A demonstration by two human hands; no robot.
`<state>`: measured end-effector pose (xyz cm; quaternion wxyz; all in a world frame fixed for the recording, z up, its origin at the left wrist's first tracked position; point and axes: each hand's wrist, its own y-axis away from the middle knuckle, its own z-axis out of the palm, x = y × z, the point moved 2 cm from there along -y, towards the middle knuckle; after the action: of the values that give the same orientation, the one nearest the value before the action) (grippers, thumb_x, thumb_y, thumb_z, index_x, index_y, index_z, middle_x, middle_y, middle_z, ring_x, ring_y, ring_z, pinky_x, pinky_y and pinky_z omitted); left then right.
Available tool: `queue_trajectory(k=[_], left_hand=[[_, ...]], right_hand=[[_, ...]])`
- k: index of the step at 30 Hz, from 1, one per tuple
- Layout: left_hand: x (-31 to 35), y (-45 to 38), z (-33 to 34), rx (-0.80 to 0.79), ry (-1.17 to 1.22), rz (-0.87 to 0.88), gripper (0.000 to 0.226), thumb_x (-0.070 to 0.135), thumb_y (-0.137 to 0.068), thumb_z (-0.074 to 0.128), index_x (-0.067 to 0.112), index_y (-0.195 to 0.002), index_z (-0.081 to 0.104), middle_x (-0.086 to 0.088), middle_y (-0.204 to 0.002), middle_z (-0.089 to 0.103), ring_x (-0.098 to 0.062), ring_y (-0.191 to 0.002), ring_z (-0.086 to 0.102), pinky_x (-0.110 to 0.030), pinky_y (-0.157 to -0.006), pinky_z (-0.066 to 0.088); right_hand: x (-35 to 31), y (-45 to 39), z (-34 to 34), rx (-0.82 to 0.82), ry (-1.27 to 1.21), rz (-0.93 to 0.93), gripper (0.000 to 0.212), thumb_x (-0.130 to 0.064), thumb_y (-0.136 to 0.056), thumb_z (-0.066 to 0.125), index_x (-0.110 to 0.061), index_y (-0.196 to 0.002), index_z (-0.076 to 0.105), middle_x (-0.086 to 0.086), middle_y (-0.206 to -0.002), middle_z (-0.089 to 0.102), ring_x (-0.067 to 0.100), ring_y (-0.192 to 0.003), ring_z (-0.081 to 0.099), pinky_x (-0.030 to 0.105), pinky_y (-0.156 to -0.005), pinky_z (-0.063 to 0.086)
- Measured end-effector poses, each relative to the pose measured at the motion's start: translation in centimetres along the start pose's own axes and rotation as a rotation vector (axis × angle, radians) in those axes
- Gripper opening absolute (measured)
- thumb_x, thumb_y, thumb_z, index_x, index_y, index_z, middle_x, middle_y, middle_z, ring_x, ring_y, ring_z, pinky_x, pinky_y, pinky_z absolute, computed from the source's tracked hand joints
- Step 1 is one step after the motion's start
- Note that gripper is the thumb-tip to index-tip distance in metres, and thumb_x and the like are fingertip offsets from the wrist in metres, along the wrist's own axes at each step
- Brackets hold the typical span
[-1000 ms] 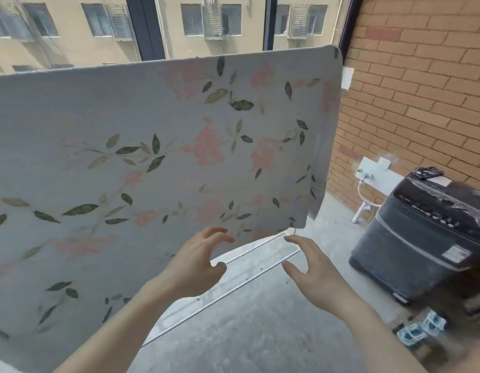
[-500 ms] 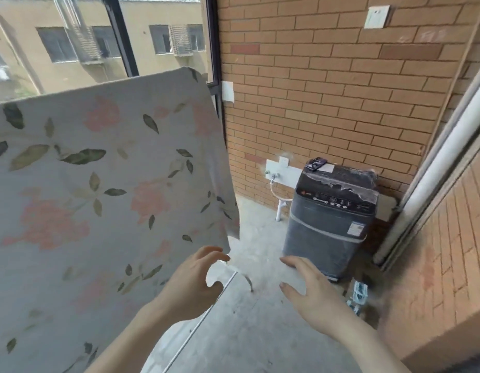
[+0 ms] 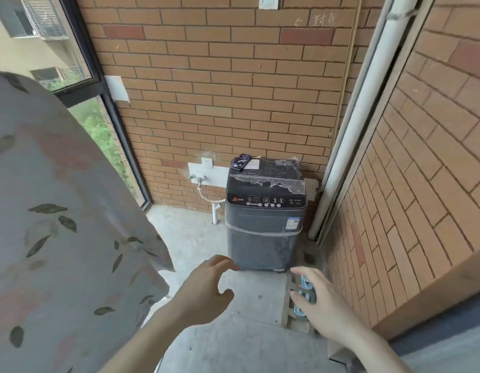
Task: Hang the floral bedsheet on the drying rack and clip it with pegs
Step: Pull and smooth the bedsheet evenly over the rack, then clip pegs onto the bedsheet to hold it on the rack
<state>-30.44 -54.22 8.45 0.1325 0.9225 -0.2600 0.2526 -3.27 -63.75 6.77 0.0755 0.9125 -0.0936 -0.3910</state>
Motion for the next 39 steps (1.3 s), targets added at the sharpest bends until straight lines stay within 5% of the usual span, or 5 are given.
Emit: queue_trajectory(k=[7, 20, 33, 36, 39], left_hand=[[2.4, -12.5, 4.1, -0.2, -0.026, 0.058, 0.048, 0.027, -0.09, 0.058, 0.037, -0.136, 0.054, 0.024, -0.142, 0.043, -0.006, -0.12, 0.052, -0.022, -0.099, 0.042], [6.3, -33.6, 16.1, -0.48, 0.012, -0.103, 0.042, 0.026, -0.095, 0.058, 0.032, -0.137, 0.056, 0.011, -0.145, 0.045, -0.013, -0.128, 0.052, -0.022, -0.098, 0.044], [-0.1, -47.8, 35.8, -0.844, -0.04, -0.31, 0.019, 0.013, -0.092, 0.054, 0.023, -0.105, 0.063, -0.003, -0.125, 0.061, -0.023, -0.113, 0.059, -0.026, -0.09, 0.048], [-2.6, -49.6, 40.9, -0.944, -0.095, -0.343, 0.01, 0.012, -0.091, 0.051, 0.017, -0.096, 0.058, 0.001, -0.101, 0.059, -0.023, -0.098, 0.057, -0.033, -0.091, 0.054], [-6.0, -52.3, 47.5, -0.964, -0.088, -0.386, 0.033, 0.016, -0.093, 0.047, 0.014, -0.126, 0.055, -0.007, -0.123, 0.062, -0.026, -0.109, 0.06, -0.034, -0.094, 0.054]], right_hand=[[8.2, -6.1, -4.7, 0.076, -0.091, 0.202, 0.043, -0.044, -0.102, 0.057, -0.047, -0.142, 0.043, -0.027, -0.149, 0.035, -0.003, -0.13, 0.039, 0.029, -0.102, 0.038], [25.2, -20.0, -10.4, 0.041, -0.209, 0.491, 0.044, -0.034, -0.101, 0.062, -0.028, -0.143, 0.05, -0.011, -0.149, 0.048, 0.011, -0.13, 0.051, 0.027, -0.107, 0.04], [38.0, -30.5, -3.6, 0.031, -0.316, 0.819, 0.03, -0.029, -0.103, 0.06, -0.021, -0.132, 0.056, -0.01, -0.123, 0.057, -0.008, -0.088, 0.053, 0.011, -0.072, 0.037], [40.8, -32.5, -2.3, 0.021, -0.28, 0.864, 0.022, -0.032, -0.102, 0.061, -0.027, -0.123, 0.056, -0.015, -0.11, 0.054, -0.013, -0.083, 0.048, 0.005, -0.065, 0.031], [45.7, -36.2, 0.6, 0.025, -0.243, 0.878, 0.026, -0.036, -0.103, 0.058, -0.024, -0.126, 0.056, -0.014, -0.108, 0.054, -0.004, -0.084, 0.051, 0.011, -0.065, 0.034]])
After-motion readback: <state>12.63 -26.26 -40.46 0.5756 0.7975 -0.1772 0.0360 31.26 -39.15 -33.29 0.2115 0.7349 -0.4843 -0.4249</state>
